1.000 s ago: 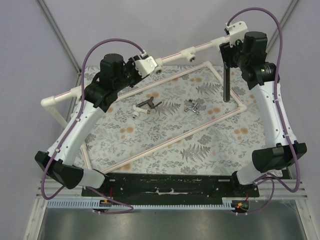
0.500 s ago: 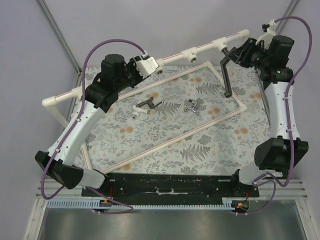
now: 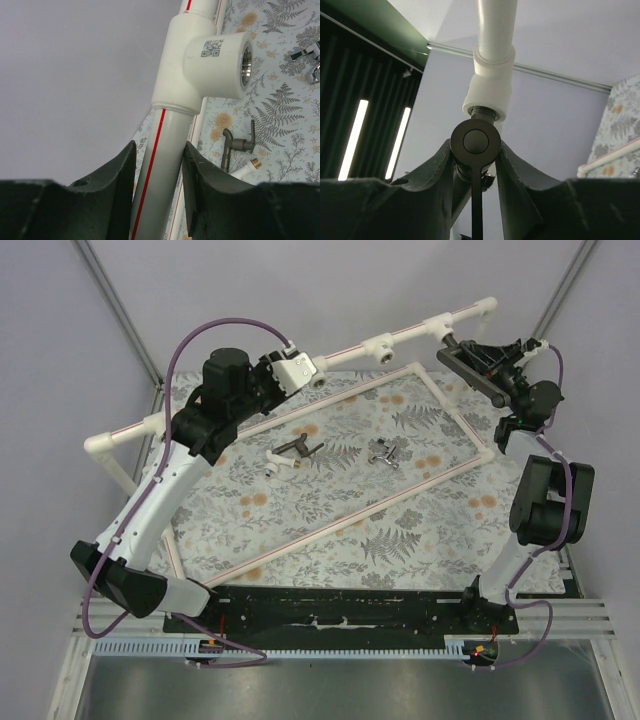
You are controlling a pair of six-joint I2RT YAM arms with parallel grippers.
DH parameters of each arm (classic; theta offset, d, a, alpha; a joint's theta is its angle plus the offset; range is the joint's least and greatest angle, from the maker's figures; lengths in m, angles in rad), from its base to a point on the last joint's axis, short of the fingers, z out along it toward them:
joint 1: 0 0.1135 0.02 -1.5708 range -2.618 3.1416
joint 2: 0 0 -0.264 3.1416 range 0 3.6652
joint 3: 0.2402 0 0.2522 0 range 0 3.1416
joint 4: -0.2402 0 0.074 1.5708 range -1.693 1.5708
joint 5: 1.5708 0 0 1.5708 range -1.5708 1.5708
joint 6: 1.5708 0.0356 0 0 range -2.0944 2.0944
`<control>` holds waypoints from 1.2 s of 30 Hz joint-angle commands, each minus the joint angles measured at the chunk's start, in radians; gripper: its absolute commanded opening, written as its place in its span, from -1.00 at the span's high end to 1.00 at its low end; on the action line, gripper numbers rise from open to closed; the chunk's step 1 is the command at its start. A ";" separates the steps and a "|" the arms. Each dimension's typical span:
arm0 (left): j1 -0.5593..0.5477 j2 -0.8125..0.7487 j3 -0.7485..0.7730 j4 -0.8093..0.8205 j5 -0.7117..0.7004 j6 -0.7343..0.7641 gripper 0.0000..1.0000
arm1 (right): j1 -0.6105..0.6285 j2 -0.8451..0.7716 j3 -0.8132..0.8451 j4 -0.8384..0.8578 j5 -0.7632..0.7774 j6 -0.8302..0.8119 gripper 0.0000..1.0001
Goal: Install the water faucets
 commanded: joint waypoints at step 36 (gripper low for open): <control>-0.013 0.043 -0.032 -0.211 -0.032 -0.136 0.89 | 0.100 -0.287 0.720 -1.908 0.764 -1.856 -0.96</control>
